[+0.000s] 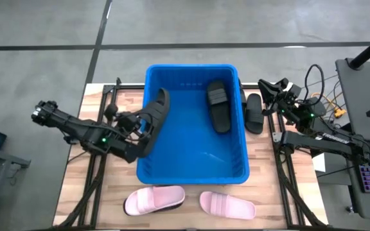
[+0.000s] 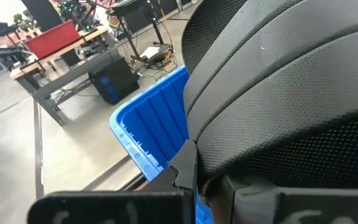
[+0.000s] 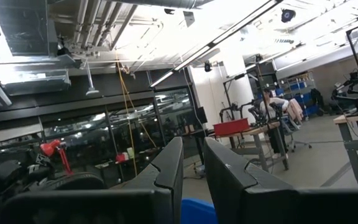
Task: Pick and place slides into bin
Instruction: Put the black slides into the blue organizer bin
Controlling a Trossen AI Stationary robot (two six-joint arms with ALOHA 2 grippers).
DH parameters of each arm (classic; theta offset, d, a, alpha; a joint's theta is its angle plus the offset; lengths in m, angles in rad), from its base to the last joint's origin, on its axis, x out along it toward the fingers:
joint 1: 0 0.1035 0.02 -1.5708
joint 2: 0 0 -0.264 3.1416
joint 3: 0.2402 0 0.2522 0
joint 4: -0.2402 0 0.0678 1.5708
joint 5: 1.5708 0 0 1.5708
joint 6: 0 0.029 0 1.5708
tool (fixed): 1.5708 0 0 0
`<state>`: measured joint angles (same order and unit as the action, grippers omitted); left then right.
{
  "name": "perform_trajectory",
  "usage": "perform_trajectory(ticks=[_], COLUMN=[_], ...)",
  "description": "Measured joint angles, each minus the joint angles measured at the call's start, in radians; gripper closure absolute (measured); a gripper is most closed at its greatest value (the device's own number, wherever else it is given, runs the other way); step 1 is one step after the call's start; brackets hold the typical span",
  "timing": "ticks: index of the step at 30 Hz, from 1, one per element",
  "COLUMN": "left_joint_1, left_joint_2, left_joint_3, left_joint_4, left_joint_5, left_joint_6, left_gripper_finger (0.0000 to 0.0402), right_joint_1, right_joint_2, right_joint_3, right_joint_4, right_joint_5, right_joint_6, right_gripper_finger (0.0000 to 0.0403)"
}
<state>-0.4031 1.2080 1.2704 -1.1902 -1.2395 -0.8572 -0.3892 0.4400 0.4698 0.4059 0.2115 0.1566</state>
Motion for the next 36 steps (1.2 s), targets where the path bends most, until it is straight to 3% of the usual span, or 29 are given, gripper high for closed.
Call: perform_trajectory(ticks=[7, 24, 36], left_joint_1=[0.094, 0.292, 0.348], left_joint_2=[-0.004, 0.001, 0.01], left_joint_3=[-0.001, -0.002, -0.019], left_joint_4=[0.135, 0.307, 0.43], left_joint_5=[0.052, 0.137, 0.194], left_joint_6=[0.184, 0.349, 0.479], left_gripper_finger=[0.0401, 0.0401, 0.0401], right_joint_1=[0.0, 0.0, 0.0], right_joint_2=[0.0, 0.0, 0.0], right_joint_3=[0.0, 0.0, 0.0], right_joint_4=[-0.005, -0.005, -0.005], right_joint_5=[0.0, 0.0, 0.0], right_joint_6=[0.0, 0.0, 0.0], right_gripper_finger=[0.0346, 0.0346, 0.0346])
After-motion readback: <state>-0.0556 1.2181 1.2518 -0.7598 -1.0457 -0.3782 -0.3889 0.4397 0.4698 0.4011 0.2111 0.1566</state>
